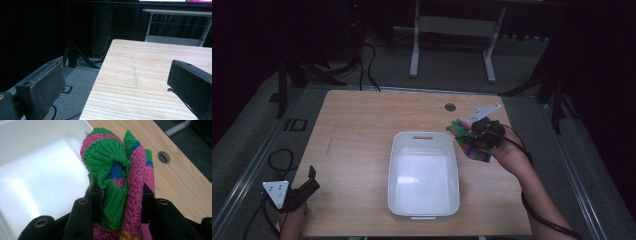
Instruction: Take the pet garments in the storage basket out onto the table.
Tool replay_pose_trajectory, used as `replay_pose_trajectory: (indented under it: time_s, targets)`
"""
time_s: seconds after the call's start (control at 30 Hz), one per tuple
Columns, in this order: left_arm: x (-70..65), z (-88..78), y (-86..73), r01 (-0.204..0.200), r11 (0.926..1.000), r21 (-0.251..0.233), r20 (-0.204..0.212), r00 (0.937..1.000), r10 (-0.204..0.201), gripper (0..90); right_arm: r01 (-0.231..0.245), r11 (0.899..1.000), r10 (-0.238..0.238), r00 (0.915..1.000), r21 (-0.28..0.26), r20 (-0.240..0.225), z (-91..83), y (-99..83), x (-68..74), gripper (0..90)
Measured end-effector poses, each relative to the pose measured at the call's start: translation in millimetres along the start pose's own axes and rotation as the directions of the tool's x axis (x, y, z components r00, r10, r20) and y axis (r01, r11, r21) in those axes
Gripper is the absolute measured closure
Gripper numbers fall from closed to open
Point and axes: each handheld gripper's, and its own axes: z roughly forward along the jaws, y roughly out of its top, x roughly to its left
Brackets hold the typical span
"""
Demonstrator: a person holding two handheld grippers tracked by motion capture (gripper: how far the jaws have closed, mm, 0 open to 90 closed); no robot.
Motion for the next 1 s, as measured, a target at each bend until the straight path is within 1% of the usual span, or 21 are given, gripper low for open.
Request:
replay_pose_trajectory:
  time_s: [0.13,0.27,0.33,0.5,0.6,0.67,0.8,0.87,1.0]
  targets:
    - [0.0,0.1,0.1,-0.001,1.0000,0.001,0.000,1.0000,0.001,1.9,-0.041,0.999,0.041,0.9986,0.014,0.034,-5.4,-17.7,-14.8,66.0]
    - [-0.5,0.1,0.0,-0.002,1.0000,0.001,0.001,1.0000,0.002,1.9,-0.061,0.998,0.059,0.9960,0.025,0.067,-9.6,-33.2,-24.2,65.7]
    - [-0.7,0.1,0.0,-0.005,1.0000,0.000,0.000,1.0000,0.005,1.9,-0.079,0.997,0.077,0.9944,0.025,0.072,-11.2,-40.9,-29.4,65.8]
    - [-0.6,0.4,0.1,-0.002,1.0000,-0.001,0.001,1.0000,0.002,1.9,-0.098,0.995,0.095,0.9916,0.032,0.087,-6.8,-51.6,-36.5,65.7]
    - [-0.9,0.3,0.1,-0.003,1.0000,-0.001,0.001,1.0000,0.003,1.9,-0.119,0.992,0.116,0.9899,0.034,0.082,1.0,-57.3,-39.7,65.4]
    - [-0.8,0.3,0.0,-0.003,1.0000,-0.001,0.002,1.0000,0.003,1.9,-0.124,0.992,0.121,0.9897,0.034,0.077,9.0,-61.6,-41.2,65.4]
    - [-0.5,0.0,0.0,-0.003,1.0000,-0.001,0.003,1.0000,0.003,1.9,-0.129,0.990,0.125,0.9896,0.054,0.071,28.6,-70.1,-41.5,65.2]
    - [-0.5,-0.1,-0.1,-0.002,1.0000,-0.001,0.003,1.0000,0.002,1.9,-0.125,0.990,0.119,0.9896,0.067,0.080,39.3,-74.1,-40.7,65.1]
    - [-0.3,0.0,0.0,-0.002,1.0000,0.000,0.005,1.0000,0.002,1.9,-0.143,0.987,0.139,0.9885,0.078,0.060,58.2,-80.8,-40.1,65.1]
